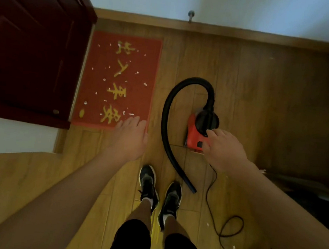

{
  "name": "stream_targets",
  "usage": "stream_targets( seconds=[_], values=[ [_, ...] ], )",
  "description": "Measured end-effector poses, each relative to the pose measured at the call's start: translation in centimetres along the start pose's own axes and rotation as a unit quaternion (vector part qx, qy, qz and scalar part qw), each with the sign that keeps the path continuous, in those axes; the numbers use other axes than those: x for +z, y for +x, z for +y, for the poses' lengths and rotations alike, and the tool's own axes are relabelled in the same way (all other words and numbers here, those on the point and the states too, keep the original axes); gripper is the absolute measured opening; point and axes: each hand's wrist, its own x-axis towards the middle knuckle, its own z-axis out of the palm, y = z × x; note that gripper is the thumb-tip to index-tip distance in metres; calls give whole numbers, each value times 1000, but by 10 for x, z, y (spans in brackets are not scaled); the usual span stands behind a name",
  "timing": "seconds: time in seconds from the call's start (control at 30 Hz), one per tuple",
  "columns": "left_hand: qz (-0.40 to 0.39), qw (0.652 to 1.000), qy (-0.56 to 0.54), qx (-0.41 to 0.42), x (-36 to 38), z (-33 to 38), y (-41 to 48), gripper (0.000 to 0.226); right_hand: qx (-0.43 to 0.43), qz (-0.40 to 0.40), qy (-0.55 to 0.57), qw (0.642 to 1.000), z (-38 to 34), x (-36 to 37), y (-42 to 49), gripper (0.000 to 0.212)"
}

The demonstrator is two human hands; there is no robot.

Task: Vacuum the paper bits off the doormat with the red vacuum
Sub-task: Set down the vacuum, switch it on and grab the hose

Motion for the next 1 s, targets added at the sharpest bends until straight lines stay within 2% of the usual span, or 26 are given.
stream_targets(
  seconds=[0.3, 0.57, 0.87, 1.0],
  values=[
    [-40, 998, -4, 42, 116, -21, 105, 50, 11, -34, 22, 999, 21, 121, 92, 39],
    [-82, 985, 69, 136, 217, -28, 171, 51, 54, -107, 10, 993, 44, 236, 139, 45],
    [-71, 972, 98, 199, 300, -28, 233, 62, 46, -84, 42, 995, 39, 343, 181, 38],
    [-56, 969, 97, 219, 330, -32, 247, 63, 58, -85, 91, 991, 33, 375, 196, 35]
  ],
)
